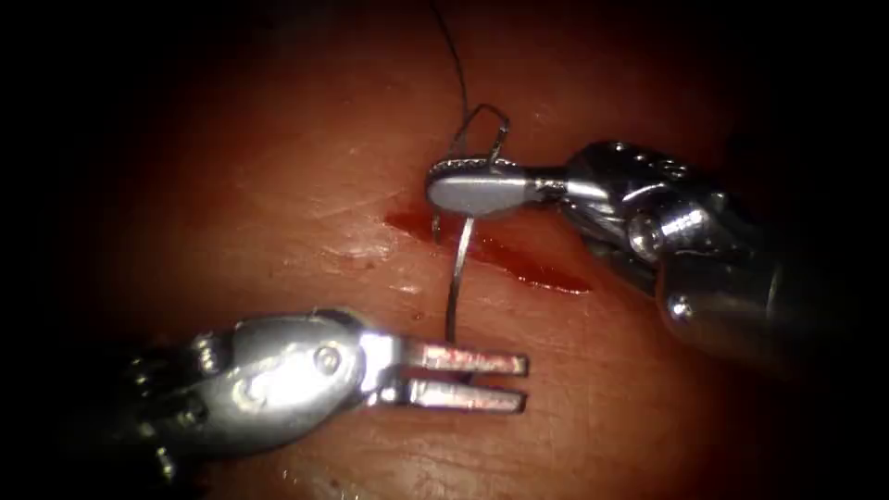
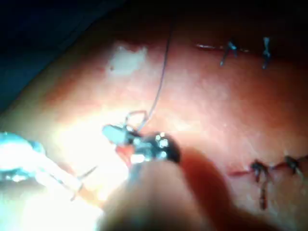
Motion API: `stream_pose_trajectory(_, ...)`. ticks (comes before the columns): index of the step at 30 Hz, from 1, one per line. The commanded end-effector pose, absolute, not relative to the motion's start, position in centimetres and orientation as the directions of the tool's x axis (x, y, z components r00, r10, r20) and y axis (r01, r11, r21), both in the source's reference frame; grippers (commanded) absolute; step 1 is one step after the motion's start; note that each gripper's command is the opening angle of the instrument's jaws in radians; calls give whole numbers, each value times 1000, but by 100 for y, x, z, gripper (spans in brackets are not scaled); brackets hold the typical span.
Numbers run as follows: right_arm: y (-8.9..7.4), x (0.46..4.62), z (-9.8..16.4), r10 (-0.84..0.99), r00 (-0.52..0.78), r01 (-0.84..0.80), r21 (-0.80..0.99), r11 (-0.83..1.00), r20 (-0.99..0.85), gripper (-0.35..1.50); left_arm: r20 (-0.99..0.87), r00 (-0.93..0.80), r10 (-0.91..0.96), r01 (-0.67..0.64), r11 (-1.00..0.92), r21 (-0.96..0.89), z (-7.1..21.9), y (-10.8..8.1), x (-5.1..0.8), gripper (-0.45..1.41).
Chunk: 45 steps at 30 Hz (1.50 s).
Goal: Wound Closure
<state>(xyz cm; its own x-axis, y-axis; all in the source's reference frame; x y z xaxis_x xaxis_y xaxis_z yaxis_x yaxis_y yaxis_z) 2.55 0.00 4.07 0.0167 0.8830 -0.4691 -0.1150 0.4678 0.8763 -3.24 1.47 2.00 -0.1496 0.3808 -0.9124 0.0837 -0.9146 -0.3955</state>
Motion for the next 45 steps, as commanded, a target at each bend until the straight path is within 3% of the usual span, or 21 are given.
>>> stream_pose_trajectory(1,7,260,415,868,20,-115,862,494,-496,-35,-902,-153,403,72,-906,-417,204,150,-332,86)
stream_pose_trajectory(4,16,256,416,843,20,-126,835,536,-538,-35,-883,-156,442,59,-889,-455,202,151,-334,115)
stream_pose_trajectory(6,26,251,415,805,37,-178,789,588,-592,-35,-880,-175,442,61,-887,-458,205,150,-329,120)
stream_pose_trajectory(11,40,246,410,751,36,-258,720,644,-659,-35,-867,-264,421,68,-889,-453,213,154,-311,96)
stream_pose_trajectory(13,47,245,408,725,46,-287,686,669,-687,-35,-860,-266,435,59,-883,-465,218,157,-305,39)
stream_pose_trajectory(15,51,245,406,705,58,-311,658,686,-707,-35,-834,-287,471,22,-867,-497,223,158,-302,0)
stream_pose_trajectory(17,54,244,403,684,72,-329,631,703,-726,-35,-795,-313,519,-9,-839,-544,229,160,-300,-1)
stream_pose_trajectory(19,56,244,402,666,77,-344,607,716,-742,-35,-739,-349,576,-54,-800,-598,238,161,-298,9)
stream_pose_trajectory(28,60,244,385,572,147,-380,488,786,-807,-35,-609,-496,618,-178,-760,-626,283,172,-291,-15)
stream_pose_trajectory(37,62,243,378,496,210,-374,400,837,-842,-35,-585,-552,594,-169,-767,-619,307,175,-284,-21)
stream_pose_trajectory(45,67,243,375,452,235,-374,349,859,-860,-35,-581,-556,595,-157,-761,-630,303,167,-290,-42)
